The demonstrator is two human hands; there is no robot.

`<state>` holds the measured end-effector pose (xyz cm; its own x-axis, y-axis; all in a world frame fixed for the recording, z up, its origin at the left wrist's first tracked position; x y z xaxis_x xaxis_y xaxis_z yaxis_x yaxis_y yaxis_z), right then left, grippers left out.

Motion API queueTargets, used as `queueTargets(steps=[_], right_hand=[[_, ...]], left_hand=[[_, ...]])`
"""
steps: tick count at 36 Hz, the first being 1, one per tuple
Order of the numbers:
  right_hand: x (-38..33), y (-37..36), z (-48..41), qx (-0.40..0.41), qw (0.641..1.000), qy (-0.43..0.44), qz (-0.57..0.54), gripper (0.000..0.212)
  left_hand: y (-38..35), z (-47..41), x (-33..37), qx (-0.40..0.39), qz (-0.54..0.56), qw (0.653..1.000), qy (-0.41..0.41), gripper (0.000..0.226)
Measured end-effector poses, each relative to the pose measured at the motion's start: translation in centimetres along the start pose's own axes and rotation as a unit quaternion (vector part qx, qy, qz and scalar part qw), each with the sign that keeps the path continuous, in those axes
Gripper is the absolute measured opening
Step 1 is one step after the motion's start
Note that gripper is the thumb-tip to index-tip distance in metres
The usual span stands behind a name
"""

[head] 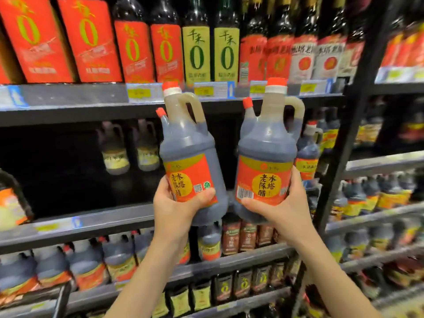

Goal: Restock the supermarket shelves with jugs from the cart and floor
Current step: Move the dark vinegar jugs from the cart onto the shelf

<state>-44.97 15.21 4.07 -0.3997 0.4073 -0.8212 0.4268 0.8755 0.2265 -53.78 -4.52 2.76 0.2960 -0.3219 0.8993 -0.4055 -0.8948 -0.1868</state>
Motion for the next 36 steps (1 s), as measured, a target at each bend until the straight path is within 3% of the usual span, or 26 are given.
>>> queueTargets(steps=[10, 15, 22, 31, 36], right_hand=[[3.4, 3.3, -2.3, 0.108, 0.993, -0.014, 0.035, 0.084], [5.3, 4.6, -3.1, 0.153, 0.987, -0.031, 0.036, 0.082], [7.2, 6.5, -3.4, 0.206, 0.978, -0.033, 0.025, 0.080], [10.2, 10.7, -5.4, 0.199, 0.980, -0.027, 0.006, 0.082], [12.2, 14.2, -7.4, 0.159, 0.987, -0.017, -0.015, 0.084]], left_hand=[[-4.3, -7.1, -3.7, -0.103, 0.030, 0.994, 0.032, 0.081], [-5.7, -9.5, -5.0, -0.148, -0.021, 0.989, 0.018, 0.072], [-7.7, -11.7, -6.2, -0.166, -0.085, 0.982, -0.024, 0.085], [-11.5, -14.9, -8.5, -0.158, -0.101, 0.980, -0.068, 0.087], [-15.1, -16.7, -10.8, -0.139, -0.133, 0.979, -0.073, 0.070]])
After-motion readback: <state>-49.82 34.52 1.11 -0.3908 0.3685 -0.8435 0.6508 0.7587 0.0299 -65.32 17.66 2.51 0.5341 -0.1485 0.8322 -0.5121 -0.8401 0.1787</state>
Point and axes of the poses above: each hand's wrist, its own z-axis away from the middle knuckle, its own y-axis out of the back of the hand, x = y × z, the point moved 7 cm from there along -z, towards the middle knuckle, and after that the axes turned 12 degrees about -x, right-handed, at the moved point
